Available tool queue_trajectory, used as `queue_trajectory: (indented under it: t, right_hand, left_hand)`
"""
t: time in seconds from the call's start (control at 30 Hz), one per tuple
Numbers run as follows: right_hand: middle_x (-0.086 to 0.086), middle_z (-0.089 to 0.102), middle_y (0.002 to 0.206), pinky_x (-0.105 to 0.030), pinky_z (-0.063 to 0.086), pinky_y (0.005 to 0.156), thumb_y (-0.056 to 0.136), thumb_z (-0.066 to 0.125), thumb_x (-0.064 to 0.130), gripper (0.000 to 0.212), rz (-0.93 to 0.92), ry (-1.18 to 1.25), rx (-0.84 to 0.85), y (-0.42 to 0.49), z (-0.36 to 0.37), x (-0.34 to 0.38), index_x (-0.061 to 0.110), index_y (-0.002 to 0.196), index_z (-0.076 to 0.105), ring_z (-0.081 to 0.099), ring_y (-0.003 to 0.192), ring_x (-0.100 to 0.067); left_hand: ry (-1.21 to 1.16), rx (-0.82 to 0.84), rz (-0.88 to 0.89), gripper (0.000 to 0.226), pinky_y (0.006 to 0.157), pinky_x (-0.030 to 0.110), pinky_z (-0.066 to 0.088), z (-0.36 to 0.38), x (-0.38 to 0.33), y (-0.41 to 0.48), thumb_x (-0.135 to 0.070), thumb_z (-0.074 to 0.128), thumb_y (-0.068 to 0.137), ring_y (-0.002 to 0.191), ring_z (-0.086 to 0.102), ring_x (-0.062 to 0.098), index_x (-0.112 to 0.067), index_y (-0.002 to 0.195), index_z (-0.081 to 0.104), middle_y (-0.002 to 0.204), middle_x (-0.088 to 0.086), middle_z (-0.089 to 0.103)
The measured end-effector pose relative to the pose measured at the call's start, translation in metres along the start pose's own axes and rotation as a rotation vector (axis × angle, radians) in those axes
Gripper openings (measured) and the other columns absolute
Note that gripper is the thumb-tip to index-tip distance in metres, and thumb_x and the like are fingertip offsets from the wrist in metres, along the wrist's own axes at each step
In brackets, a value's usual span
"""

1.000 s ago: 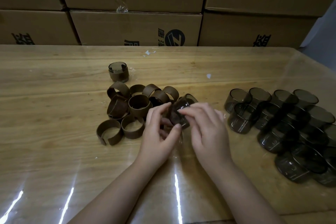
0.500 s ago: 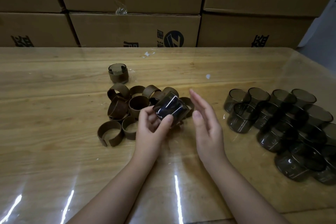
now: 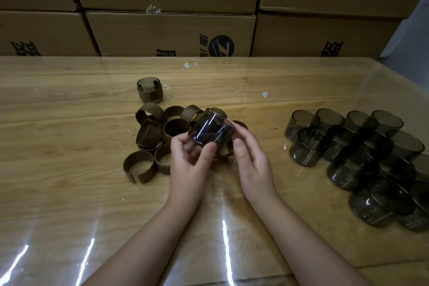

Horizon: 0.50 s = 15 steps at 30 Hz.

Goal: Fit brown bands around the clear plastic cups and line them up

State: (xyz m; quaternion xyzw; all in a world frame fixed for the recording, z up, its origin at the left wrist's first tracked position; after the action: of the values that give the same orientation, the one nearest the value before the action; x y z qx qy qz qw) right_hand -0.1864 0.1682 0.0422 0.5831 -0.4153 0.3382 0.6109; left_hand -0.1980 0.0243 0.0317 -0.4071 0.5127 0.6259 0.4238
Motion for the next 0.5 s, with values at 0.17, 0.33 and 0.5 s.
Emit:
queue_trajectory:
  t: [0.17, 0.33, 0.5]
  right_hand:
    - [0.032, 0.06, 0.123, -0.004, 0.038, 0.092, 0.095, 0.045, 0.039, 0.031, -0.002, 0.037, -0.027, 0.001, -0.001, 0.001, 0.041, 0.125, 0.054, 0.052, 0.119, 0.009]
    - [0.03, 0.061, 0.123, -0.007, 0.04, 0.093, 0.094, 0.045, 0.04, 0.032, 0.001, 0.065, -0.034, 0.0, -0.002, 0.001, 0.037, 0.124, 0.055, 0.054, 0.119, 0.005]
    - [0.018, 0.06, 0.131, -0.012, 0.042, 0.095, 0.095, 0.047, 0.048, 0.036, -0.008, 0.061, -0.027, -0.002, -0.001, 0.002, 0.039, 0.128, 0.057, 0.054, 0.124, -0.003]
  left_hand:
    - [0.034, 0.007, 0.082, 0.055, 0.074, 0.013, 0.049, 0.004, -0.007, -0.004, -0.033, 0.077, 0.065, 0.091, 0.064, -0.005, -0.026, 0.106, 0.041, 0.106, -0.003, 0.061]
    - [0.065, -0.042, 0.125, 0.065, 0.072, 0.012, 0.049, -0.001, -0.009, -0.005, -0.038, 0.081, 0.059, 0.092, 0.062, -0.006, -0.032, 0.109, 0.04, 0.108, -0.008, 0.057]
    - [0.172, -0.091, 0.213, 0.07, 0.075, 0.02, 0.052, -0.007, -0.018, -0.004, -0.032, 0.083, 0.065, 0.102, 0.06, 0.007, -0.039, 0.116, 0.036, 0.118, -0.005, 0.052]
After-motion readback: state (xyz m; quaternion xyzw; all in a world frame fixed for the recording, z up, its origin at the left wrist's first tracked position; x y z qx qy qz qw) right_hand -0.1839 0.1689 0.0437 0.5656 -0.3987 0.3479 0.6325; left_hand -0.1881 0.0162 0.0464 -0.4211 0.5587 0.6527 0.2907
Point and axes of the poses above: each hand's wrist, its own y-axis towards the middle knuckle, its own z-axis out of the palm, x = y × z, the point moved 10 cm from there along y, towards the middle knuckle
